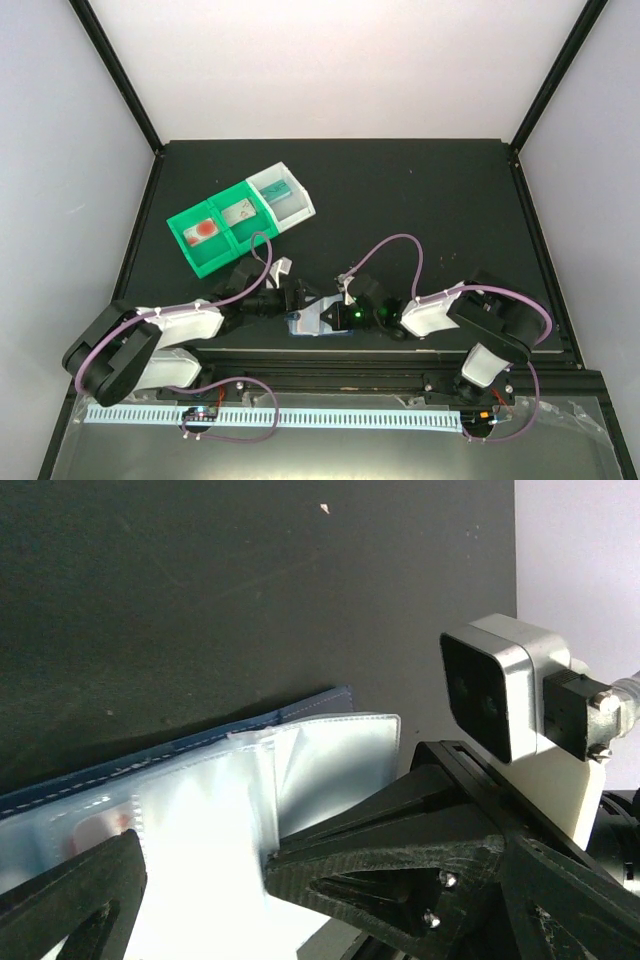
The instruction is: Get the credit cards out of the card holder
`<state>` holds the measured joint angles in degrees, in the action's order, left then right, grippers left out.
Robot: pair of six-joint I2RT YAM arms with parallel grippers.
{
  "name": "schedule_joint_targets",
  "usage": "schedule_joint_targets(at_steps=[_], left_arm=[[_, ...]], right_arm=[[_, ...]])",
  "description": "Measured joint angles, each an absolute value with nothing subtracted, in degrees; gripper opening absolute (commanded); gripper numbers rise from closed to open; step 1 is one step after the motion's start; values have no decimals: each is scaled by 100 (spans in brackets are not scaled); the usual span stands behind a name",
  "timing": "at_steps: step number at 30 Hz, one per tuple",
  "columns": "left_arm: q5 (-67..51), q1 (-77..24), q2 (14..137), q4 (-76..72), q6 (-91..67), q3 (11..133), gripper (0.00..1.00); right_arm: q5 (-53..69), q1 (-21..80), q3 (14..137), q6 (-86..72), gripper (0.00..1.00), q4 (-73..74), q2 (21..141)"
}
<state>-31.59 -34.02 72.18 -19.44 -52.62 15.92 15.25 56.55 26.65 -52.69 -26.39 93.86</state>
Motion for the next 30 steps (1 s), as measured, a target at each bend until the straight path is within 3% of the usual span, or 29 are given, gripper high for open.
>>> schedule_joint_targets(at_steps=[6, 17, 30], left_arm=[[-2976, -3752, 7251, -2185, -5662, 1573, 99], [-2950, -4219, 7253, -2539, -6241, 1564, 99], [-2777, -4700, 7889, -2703, -6377, 2134, 99]], right_arm=[[1516, 5655, 2545, -5290, 5, -2832, 9386], [1446, 5655, 2303, -5352, 21, -3236, 9286], [298, 5655, 1599, -5225, 36, -2209, 6987]])
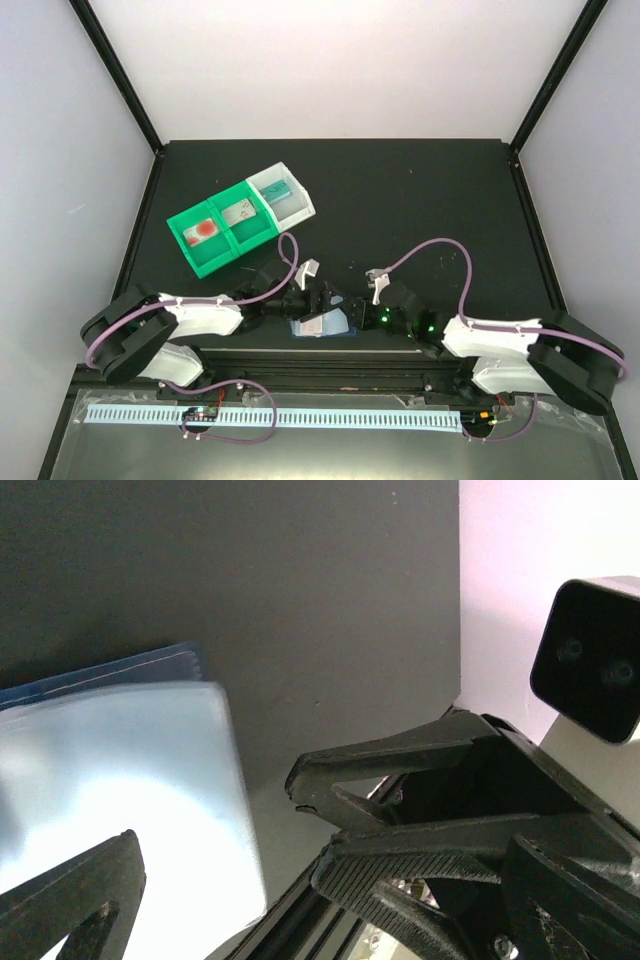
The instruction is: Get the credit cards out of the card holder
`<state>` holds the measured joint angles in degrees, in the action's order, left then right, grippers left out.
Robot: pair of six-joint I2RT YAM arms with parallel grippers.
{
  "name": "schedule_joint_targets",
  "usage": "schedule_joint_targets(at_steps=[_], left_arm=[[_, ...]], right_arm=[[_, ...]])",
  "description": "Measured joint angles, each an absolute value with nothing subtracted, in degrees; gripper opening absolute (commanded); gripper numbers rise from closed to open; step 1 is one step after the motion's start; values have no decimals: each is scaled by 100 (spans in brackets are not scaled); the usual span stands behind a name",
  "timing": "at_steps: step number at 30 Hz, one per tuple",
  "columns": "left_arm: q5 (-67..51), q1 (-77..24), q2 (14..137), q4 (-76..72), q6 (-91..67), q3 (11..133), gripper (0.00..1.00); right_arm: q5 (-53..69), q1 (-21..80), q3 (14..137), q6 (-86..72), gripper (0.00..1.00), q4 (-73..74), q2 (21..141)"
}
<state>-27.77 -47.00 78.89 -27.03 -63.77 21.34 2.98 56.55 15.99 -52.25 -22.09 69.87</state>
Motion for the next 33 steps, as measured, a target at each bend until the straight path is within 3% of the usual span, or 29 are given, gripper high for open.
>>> schedule_joint_targets(at_steps=[10, 20, 22, 28, 33], left_arm=[[-2580, -4860, 7942, -2412, -6121, 2550, 99], [-2158, -4368, 6914, -1035, -5555, 2543, 93], [-2099, -4259, 6775, -735, -5404, 2523, 85], [-2069, -3997, 6171, -198, -5116, 2193, 45], [-2088, -3715, 5824, 93, -4984, 1813, 24]], right_arm=[[27, 5655, 1437, -5072, 35, -1184, 5631], [443, 5690, 1815, -5026, 30, -1151, 6125], [552, 5734, 1970, -5046, 29, -1203, 6386], [794, 5863, 2373, -5183, 25, -1498, 7146], [926, 5924, 2567, -5354, 22, -1817, 7837]])
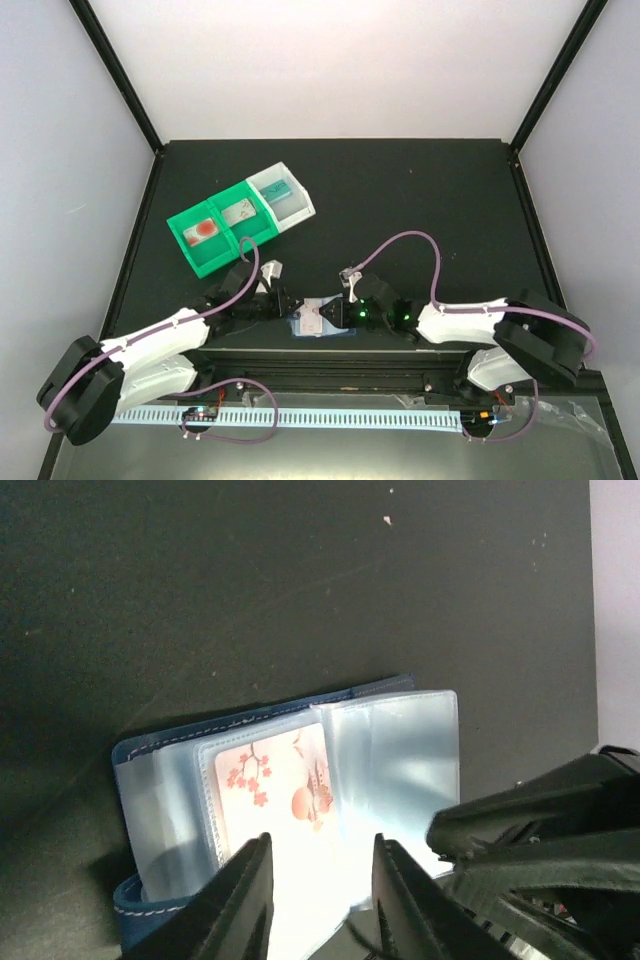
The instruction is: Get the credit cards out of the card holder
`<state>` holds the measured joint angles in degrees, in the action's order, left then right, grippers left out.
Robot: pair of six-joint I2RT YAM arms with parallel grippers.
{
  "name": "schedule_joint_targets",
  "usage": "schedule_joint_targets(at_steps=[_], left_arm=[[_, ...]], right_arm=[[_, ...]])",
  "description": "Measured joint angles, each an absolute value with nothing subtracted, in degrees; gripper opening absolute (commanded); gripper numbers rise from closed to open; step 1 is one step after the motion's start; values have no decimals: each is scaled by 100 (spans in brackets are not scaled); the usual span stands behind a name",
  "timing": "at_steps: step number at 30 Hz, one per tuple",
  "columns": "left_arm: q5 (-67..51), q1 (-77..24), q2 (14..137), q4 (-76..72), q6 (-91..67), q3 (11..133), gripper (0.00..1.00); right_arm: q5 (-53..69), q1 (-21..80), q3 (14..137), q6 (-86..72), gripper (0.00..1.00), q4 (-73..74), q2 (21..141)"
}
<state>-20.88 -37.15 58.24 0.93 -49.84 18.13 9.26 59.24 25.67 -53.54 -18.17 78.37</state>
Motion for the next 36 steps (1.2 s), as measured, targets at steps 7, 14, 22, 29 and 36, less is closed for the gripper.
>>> schedule_joint_targets(at_steps=[7, 14, 22, 29, 36], left_arm=[[-2314, -3634, 5843, 51, -4709, 1734, 2], [-2366, -3632, 6431, -158, -4626, 1671, 7], [-2460, -3629, 6945, -414, -4543, 1647, 2], [-2346, -3629, 6945, -408, -4488, 1647, 2], [-2220, -3618, 6945, -388, -4451, 1623, 2]], right_arm=[[932, 5944, 2845, -5548, 21, -1855, 8536], [878, 5948, 2888, -5590, 21, -1839, 8733], [757, 5948, 2967, -5590, 22, -1730, 9050], [755, 5948, 2941, -5677, 25, -1922, 9129], [867, 5942, 2917, -5763, 13, -2351, 9358]])
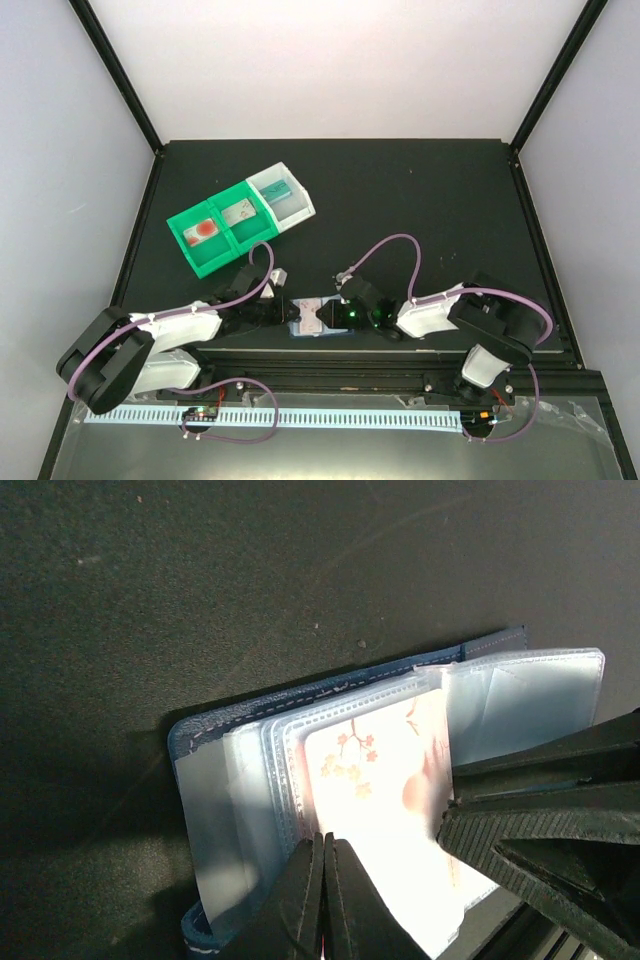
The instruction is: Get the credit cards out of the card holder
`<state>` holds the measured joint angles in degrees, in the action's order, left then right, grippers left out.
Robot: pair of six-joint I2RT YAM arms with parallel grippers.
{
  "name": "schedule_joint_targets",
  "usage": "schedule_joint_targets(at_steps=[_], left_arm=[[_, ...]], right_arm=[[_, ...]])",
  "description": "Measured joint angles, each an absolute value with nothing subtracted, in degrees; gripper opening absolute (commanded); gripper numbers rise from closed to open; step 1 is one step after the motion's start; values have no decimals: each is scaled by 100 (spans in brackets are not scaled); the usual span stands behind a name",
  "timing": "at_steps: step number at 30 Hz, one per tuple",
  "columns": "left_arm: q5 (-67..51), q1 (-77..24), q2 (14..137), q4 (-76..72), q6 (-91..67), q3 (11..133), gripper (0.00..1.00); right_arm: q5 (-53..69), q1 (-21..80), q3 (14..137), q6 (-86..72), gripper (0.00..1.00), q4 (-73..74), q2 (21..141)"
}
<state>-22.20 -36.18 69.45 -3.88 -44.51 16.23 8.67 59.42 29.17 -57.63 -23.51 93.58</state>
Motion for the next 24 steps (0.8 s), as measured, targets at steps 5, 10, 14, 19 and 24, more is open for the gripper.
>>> schedule_joint_targets(at_steps=[5, 10, 14, 19, 24], left_arm=[[-2145, -3605, 6947, -386, -4429, 1623, 2], [-1970, -3607, 6993, -412, -4353, 1629, 2], [-1981, -3607, 7124, -574, -4351, 1643, 1], [-2003, -3607, 7345, -836, -4351, 1669, 1], [-2021, -3605, 7400, -910, -4353, 1678, 2]], right_arm=[[886, 5927, 2757, -5885, 5, -2593, 9362], [952, 5867, 2423, -6053, 3, -3083, 9260], [1033, 5835, 2272, -6139, 9, -3350, 9251], [1135, 5835, 2250, -6184, 7, -3446, 9288], [1188, 5782, 2121, -6226, 1, -3621, 9290]])
